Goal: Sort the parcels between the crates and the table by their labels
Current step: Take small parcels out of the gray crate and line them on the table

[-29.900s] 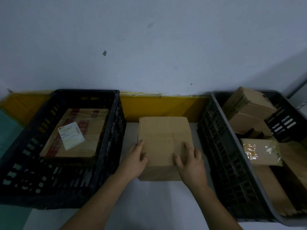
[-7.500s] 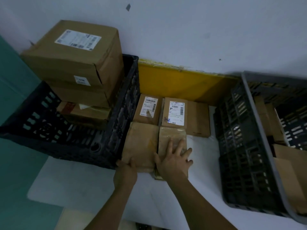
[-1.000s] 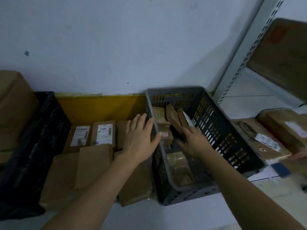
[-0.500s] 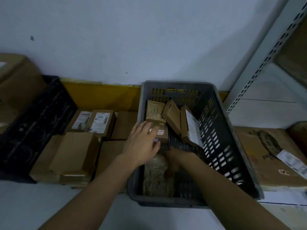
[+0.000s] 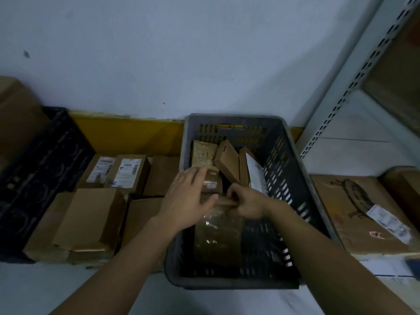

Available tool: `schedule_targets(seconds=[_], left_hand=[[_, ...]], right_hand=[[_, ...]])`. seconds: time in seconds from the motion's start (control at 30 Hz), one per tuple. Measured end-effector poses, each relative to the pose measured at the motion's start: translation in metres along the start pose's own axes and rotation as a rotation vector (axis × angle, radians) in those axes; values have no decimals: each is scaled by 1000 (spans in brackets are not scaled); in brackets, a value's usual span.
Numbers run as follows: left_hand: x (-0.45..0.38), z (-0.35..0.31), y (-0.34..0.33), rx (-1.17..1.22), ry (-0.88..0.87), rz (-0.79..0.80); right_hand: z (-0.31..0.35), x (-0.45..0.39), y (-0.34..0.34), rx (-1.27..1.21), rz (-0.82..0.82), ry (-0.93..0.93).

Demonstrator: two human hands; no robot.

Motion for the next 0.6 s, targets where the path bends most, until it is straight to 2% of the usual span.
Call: schedule_targets(seconds=[0.13,0.2,0.27,0.33,0.4,0.5,0.57,0.6], left_hand=[[-15,0,7,356,167,173],[-22,-8,5,510,205,323],[-24,-21,4,676,220,484],[-27,-24,2,800,266,555],[-35,-21,2,905,297,540],[-47,-16,17,1107,371,421],[-57,-10,25,1206,407,367],[-61,-8,29,1232,419,359]], right_hand=[[17,35,72,-109,-256,56],[33,52,100,-182,-372,107],[46,61,119,-209,-435,149],[47,62,127,-221,-462,151],[38,62,125,-285,-503,142],[10,57,124,-515,-765,115],[-25,40,116,-278,-779,17],[-44,26,105,-109,-683,-69]])
Point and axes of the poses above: each hand's wrist, its own x-axis away from the middle knuckle, its own y-axis out of the back of the hand, z = x × y, the point moved 7 cm from there along -x, towards the middle knuckle, and after that the axes turned 15 degrees about y, right-handed, at the moved point
